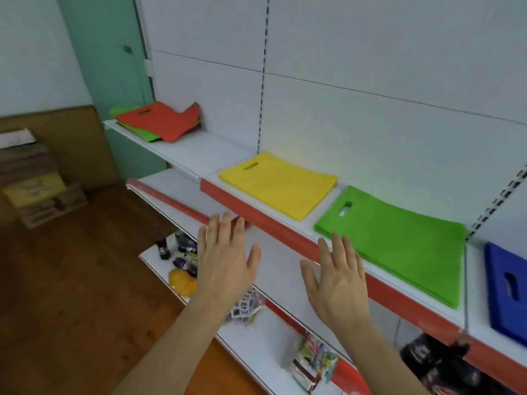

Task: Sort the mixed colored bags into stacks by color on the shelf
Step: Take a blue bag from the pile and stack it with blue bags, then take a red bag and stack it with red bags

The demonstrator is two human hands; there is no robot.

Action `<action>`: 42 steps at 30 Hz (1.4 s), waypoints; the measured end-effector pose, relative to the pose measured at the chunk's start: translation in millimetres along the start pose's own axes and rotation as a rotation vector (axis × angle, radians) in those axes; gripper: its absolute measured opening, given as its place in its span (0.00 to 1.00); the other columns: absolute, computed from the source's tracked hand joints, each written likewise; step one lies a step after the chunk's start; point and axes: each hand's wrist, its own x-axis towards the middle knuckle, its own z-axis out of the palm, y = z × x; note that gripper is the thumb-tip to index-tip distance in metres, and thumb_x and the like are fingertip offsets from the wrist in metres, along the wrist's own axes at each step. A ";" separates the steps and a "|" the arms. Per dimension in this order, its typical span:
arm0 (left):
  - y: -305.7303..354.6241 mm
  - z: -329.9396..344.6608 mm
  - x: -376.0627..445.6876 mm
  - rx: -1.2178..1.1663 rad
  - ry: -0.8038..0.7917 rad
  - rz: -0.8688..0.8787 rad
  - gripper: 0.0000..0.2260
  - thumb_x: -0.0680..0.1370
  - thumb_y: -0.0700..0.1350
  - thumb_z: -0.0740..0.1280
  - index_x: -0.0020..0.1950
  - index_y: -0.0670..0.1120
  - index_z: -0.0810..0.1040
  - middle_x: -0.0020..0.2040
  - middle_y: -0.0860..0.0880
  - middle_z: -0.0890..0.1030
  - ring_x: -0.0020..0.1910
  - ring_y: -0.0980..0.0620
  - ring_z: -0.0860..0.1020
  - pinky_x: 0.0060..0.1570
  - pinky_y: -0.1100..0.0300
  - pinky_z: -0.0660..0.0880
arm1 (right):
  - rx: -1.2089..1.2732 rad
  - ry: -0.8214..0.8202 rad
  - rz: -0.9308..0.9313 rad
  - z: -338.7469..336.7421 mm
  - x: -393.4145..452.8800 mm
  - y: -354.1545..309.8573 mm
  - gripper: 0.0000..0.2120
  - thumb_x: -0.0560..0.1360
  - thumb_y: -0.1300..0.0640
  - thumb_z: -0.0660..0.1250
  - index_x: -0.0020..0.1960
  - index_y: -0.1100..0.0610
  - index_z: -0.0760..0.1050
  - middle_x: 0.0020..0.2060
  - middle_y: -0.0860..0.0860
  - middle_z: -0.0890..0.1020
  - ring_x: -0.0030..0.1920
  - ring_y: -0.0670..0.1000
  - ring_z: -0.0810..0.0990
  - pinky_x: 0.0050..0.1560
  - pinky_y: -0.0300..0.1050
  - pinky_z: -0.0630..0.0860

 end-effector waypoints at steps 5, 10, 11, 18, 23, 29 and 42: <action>-82.9 6.0 33.9 0.018 0.047 -0.077 0.32 0.84 0.64 0.51 0.83 0.47 0.63 0.84 0.42 0.58 0.84 0.40 0.52 0.81 0.39 0.53 | 0.065 0.007 -0.117 45.7 55.8 -80.5 0.36 0.85 0.37 0.52 0.82 0.61 0.63 0.82 0.61 0.61 0.83 0.62 0.57 0.80 0.64 0.60; -158.3 12.1 87.4 0.076 0.073 -0.141 0.32 0.84 0.65 0.49 0.83 0.48 0.65 0.84 0.44 0.60 0.84 0.42 0.52 0.82 0.40 0.53 | 0.101 -0.013 -0.206 92.7 130.9 -152.5 0.36 0.85 0.36 0.51 0.81 0.62 0.65 0.82 0.62 0.62 0.83 0.63 0.57 0.80 0.64 0.60; -173.4 11.7 99.5 0.081 0.067 -0.160 0.32 0.84 0.65 0.49 0.83 0.49 0.64 0.84 0.44 0.60 0.84 0.42 0.52 0.82 0.40 0.53 | 0.119 -0.021 -0.216 99.4 147.4 -167.5 0.36 0.85 0.36 0.51 0.81 0.62 0.66 0.81 0.63 0.63 0.83 0.63 0.58 0.80 0.64 0.60; -276.1 9.4 183.3 0.126 0.088 -0.266 0.32 0.84 0.66 0.48 0.82 0.49 0.65 0.84 0.46 0.62 0.84 0.44 0.53 0.82 0.41 0.52 | 0.229 -0.009 -0.285 144.3 256.4 -269.9 0.34 0.84 0.39 0.56 0.78 0.63 0.70 0.80 0.64 0.66 0.82 0.64 0.61 0.78 0.65 0.64; -338.7 17.4 230.0 0.144 0.097 -0.304 0.32 0.84 0.66 0.48 0.82 0.50 0.66 0.84 0.47 0.62 0.84 0.45 0.53 0.82 0.45 0.48 | 0.242 -0.027 -0.313 183.9 313.6 -322.2 0.34 0.84 0.38 0.56 0.79 0.63 0.70 0.80 0.64 0.66 0.82 0.65 0.60 0.78 0.66 0.64; -416.7 44.6 309.8 0.116 0.077 -0.220 0.32 0.84 0.65 0.47 0.82 0.50 0.65 0.84 0.46 0.62 0.84 0.44 0.54 0.82 0.44 0.49 | 0.154 -0.036 -0.268 228.3 384.5 -382.3 0.36 0.84 0.37 0.52 0.80 0.62 0.67 0.81 0.62 0.63 0.83 0.63 0.58 0.80 0.64 0.60; -527.6 76.9 510.4 0.061 -0.024 0.056 0.31 0.85 0.64 0.50 0.83 0.48 0.64 0.84 0.44 0.60 0.84 0.43 0.52 0.82 0.42 0.51 | 0.038 0.020 -0.010 280.9 517.6 -476.2 0.34 0.84 0.38 0.55 0.77 0.62 0.71 0.79 0.63 0.68 0.81 0.64 0.62 0.78 0.64 0.62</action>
